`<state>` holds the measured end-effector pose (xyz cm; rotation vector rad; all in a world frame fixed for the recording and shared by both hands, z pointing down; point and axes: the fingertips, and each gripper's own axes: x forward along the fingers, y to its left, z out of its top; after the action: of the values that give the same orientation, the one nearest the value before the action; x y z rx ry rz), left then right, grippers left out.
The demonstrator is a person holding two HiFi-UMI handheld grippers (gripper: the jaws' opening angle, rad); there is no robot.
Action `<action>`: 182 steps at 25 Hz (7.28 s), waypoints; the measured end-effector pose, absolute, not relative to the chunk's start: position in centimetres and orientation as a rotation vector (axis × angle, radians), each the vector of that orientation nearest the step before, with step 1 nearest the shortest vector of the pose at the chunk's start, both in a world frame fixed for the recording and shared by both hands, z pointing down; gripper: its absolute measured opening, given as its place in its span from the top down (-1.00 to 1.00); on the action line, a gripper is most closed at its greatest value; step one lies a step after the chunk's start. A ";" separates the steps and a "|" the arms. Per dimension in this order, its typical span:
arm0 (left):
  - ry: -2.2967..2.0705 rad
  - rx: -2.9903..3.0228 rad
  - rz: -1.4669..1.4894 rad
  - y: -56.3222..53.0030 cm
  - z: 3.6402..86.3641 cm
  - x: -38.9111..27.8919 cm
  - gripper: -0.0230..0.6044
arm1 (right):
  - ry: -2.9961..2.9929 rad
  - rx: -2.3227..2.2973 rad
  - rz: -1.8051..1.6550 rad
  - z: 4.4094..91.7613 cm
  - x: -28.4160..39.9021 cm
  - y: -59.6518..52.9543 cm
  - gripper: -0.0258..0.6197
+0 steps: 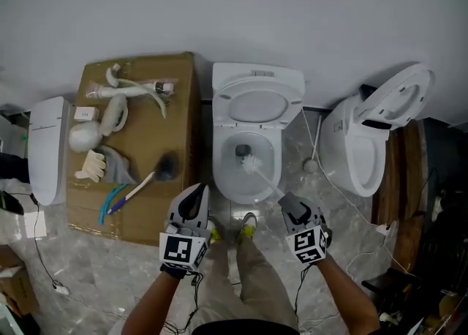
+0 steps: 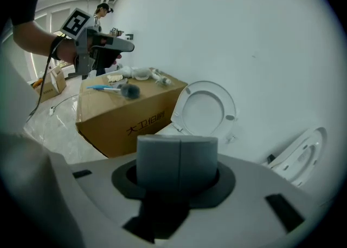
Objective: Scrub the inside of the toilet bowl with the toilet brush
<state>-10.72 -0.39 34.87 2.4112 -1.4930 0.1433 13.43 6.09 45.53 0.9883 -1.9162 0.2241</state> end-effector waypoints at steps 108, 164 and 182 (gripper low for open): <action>-1.364 2.351 0.326 0.7 52.0 -4.3 0.89 | -1.636 0.762 0.354 67.4 19.0 6.8 0.46; -1.362 2.275 0.333 3.7 54.4 -3.9 0.89 | -1.797 0.753 0.128 70.9 7.4 -8.8 0.46; -1.313 2.328 0.357 4.4 54.6 -1.9 0.89 | -1.650 0.779 0.097 71.8 15.0 -8.2 0.45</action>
<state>-1.85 4.40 54.63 2.3279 -1.3128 0.3573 14.98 -8.15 71.81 0.7793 -1.6495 0.0971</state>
